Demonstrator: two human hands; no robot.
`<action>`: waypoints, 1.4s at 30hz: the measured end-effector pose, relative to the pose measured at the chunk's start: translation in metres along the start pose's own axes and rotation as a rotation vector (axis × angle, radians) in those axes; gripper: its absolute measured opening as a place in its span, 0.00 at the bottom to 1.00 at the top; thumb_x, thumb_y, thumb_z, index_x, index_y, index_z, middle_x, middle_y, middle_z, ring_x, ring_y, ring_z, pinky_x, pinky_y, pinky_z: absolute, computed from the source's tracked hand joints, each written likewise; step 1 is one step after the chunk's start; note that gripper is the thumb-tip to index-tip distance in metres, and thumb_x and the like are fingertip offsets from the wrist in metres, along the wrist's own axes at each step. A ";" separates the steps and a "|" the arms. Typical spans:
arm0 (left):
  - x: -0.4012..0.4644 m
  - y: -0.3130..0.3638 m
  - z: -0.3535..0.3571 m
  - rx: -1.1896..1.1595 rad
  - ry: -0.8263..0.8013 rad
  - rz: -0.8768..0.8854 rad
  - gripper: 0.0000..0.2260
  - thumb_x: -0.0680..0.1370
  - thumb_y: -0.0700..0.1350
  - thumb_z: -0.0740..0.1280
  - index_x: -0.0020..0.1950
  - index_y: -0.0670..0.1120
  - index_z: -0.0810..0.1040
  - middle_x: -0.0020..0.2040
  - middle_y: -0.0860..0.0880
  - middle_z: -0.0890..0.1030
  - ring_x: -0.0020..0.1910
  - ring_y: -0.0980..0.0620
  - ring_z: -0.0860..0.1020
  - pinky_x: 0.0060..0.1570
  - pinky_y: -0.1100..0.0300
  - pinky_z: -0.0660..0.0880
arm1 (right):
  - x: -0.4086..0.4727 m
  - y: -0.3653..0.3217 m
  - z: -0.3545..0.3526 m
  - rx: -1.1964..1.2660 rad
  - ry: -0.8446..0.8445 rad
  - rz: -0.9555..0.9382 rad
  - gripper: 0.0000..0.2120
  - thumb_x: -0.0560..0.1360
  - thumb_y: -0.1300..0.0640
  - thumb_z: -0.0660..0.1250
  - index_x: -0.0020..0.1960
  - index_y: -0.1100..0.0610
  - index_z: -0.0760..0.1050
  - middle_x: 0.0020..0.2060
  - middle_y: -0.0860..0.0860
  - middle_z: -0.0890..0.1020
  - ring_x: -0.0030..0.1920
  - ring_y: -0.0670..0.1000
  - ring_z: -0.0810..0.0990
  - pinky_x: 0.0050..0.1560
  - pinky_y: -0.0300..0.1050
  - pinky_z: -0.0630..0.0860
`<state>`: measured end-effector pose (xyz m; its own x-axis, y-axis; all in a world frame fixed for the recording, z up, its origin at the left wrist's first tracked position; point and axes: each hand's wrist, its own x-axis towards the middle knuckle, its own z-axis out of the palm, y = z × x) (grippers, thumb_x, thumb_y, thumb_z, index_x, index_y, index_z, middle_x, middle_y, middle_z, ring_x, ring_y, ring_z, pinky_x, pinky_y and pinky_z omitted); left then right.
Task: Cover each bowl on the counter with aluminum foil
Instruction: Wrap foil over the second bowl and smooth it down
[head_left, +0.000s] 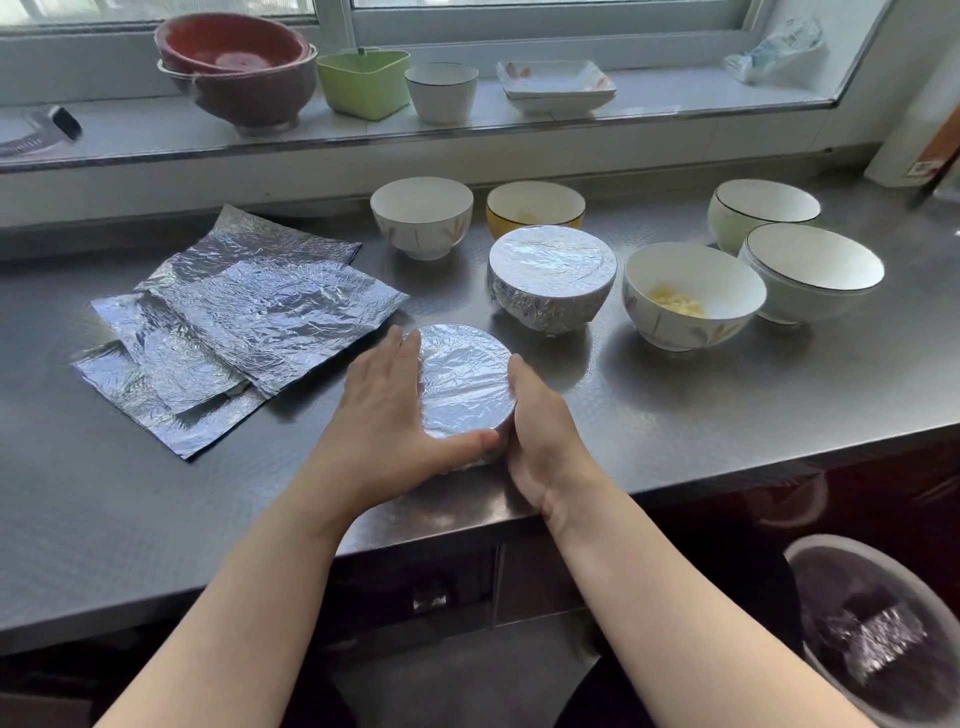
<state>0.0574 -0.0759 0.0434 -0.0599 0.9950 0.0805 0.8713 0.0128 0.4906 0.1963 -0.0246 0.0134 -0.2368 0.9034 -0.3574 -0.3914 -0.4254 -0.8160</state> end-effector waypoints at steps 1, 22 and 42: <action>0.000 0.000 0.000 -0.013 0.001 0.001 0.61 0.55 0.78 0.60 0.81 0.48 0.47 0.81 0.51 0.48 0.78 0.53 0.46 0.73 0.58 0.47 | 0.001 -0.001 -0.001 -0.013 -0.012 -0.001 0.20 0.83 0.49 0.53 0.59 0.61 0.78 0.52 0.59 0.85 0.53 0.57 0.84 0.56 0.54 0.80; -0.008 -0.011 -0.007 -0.207 0.048 -0.022 0.60 0.54 0.73 0.68 0.80 0.52 0.52 0.79 0.53 0.56 0.77 0.54 0.53 0.74 0.56 0.53 | -0.011 -0.037 -0.005 -0.338 -0.256 0.081 0.24 0.82 0.42 0.54 0.63 0.59 0.76 0.48 0.50 0.84 0.43 0.44 0.84 0.39 0.35 0.79; -0.005 0.017 0.016 0.007 0.089 -0.135 0.58 0.61 0.73 0.68 0.80 0.52 0.42 0.80 0.48 0.44 0.76 0.40 0.49 0.74 0.46 0.54 | -0.063 0.009 0.009 -0.196 0.060 -0.410 0.25 0.84 0.50 0.53 0.79 0.52 0.54 0.76 0.40 0.59 0.72 0.35 0.60 0.71 0.35 0.56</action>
<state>0.0805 -0.0788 0.0376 -0.2191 0.9715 0.0906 0.8559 0.1468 0.4959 0.1999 -0.0861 0.0322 -0.0436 0.9990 -0.0082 -0.2655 -0.0195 -0.9639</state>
